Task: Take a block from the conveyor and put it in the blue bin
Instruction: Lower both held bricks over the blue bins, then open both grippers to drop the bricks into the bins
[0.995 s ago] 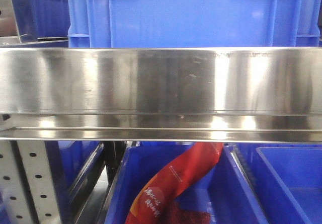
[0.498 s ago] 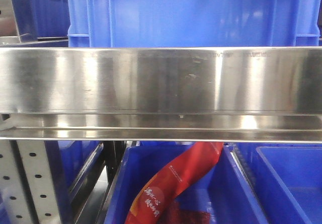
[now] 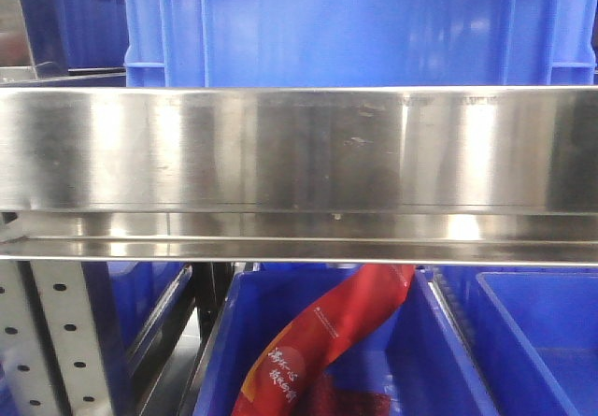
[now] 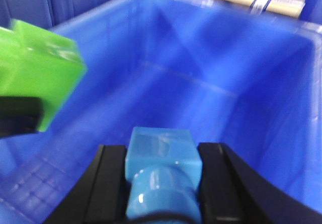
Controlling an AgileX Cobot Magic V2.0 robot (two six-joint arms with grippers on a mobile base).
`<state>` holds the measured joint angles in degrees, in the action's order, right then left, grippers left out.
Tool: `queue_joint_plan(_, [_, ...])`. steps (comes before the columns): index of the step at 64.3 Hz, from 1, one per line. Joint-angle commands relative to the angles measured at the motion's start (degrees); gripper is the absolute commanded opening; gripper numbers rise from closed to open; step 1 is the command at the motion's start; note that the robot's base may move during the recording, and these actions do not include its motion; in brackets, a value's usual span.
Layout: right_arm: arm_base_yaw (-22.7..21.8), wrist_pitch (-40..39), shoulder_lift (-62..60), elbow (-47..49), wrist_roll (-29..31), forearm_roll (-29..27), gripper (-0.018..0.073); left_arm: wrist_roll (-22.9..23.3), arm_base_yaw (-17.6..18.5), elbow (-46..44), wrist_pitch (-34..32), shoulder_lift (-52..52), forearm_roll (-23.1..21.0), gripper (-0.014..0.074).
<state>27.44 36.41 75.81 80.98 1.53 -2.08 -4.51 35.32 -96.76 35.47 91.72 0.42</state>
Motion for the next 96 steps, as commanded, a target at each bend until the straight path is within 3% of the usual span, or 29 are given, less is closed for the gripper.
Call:
queue_joint_plan(1, [0.1,-1.7,0.1,0.7,-0.1,0.1,0.0120,-0.2,0.4,-0.6,-0.7,0.1,-0.4,0.0182])
queue_joint_plan(12, [0.1,-1.7,0.1,0.7,-0.1,0.1,0.0470,0.3,0.4,-0.6,-0.6,-0.1,-0.1,0.0511])
queue_joint_plan(17, [0.1,-1.3,0.0,0.7,-0.1,0.1,0.0509,0.3,0.4,-0.8,-0.3,-0.6,-0.4,0.0575])
queue_joint_plan(22, [0.1,-0.8,-0.8,0.7,-0.1,0.1,0.0470,0.3,0.4,-1.4,1.1,-1.5,-0.4,0.0575])
queue_joint_plan(32, [0.1,-0.3,-4.5,0.7,-0.1,0.0,0.0226,0.3,0.4,-1.5,4.3,-4.8,-0.4,0.0480])
queue_joint_plan(38, [0.1,-0.2,-8.1,0.7,-0.1,0.0,-0.0006,0.3,0.4,-1.5,7.6,-7.4,-0.1,0.0286])
queue_joint_plan(44, [0.1,1.0,-12.2,0.7,-0.1,0.0,-0.0168,0.3,0.4,-1.5,10.4,-10.3,-0.1,0.0067])
queue_joint_plan(49, [0.1,1.6,-15.8,-0.5,-0.1,0.0,-0.0160,0.3,0.4,-1.5,12.7,-12.9,-0.1,-0.0106])
queue_joint_plan(65, [0.1,-1.5,-29.8,-14.1,-0.1,0.0,-0.0162,0.6,0.4,8.8,11.2,-25.2,-0.4,-0.0111])
queue_joint_plan(79, [0.1,-5.6,-42.8,-31.3,-0.1,0.0,-0.0162,0.6,0.4,30.4,-3.0,-40.2,-0.4,-0.0111])
queue_joint_plan(96, [0.1,-11.9,-53.0,-46.2,-0.1,0.0,-0.0162,0.6,0.4,56.1,-19.9,-56.4,-3.4,-0.0111])
